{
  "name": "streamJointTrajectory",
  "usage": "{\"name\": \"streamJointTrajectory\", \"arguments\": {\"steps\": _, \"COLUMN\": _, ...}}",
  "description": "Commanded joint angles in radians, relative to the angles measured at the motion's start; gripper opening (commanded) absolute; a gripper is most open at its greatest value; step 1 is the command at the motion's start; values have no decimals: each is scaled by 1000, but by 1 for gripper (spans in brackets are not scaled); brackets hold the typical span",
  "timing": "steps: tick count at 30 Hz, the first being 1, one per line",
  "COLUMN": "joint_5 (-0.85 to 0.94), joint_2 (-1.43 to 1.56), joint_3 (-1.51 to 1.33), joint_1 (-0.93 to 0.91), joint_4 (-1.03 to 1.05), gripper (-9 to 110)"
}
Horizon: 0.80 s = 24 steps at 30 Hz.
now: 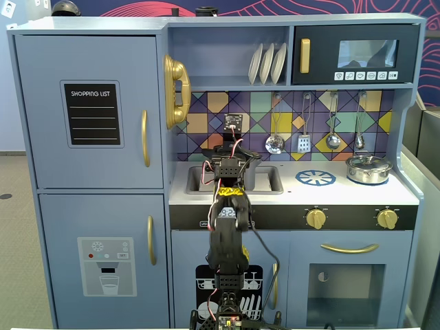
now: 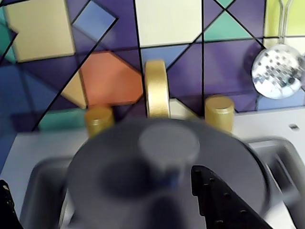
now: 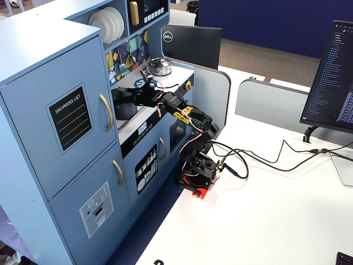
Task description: Pick up the lid from the counter and put it on the gray recipient
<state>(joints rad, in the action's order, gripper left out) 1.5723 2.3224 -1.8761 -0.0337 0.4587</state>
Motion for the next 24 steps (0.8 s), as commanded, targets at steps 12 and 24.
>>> {"name": "streamJointTrajectory", "arguments": {"steps": 12, "joint_5": -63, "joint_2": 716, "joint_3": -341, "joint_1": 3, "joint_4": 693, "gripper": 17}}
{"name": "streamJointTrajectory", "arguments": {"steps": 24, "joint_5": -80, "joint_2": 854, "joint_3": -913, "joint_1": 21, "joint_4": 775, "gripper": 0}}
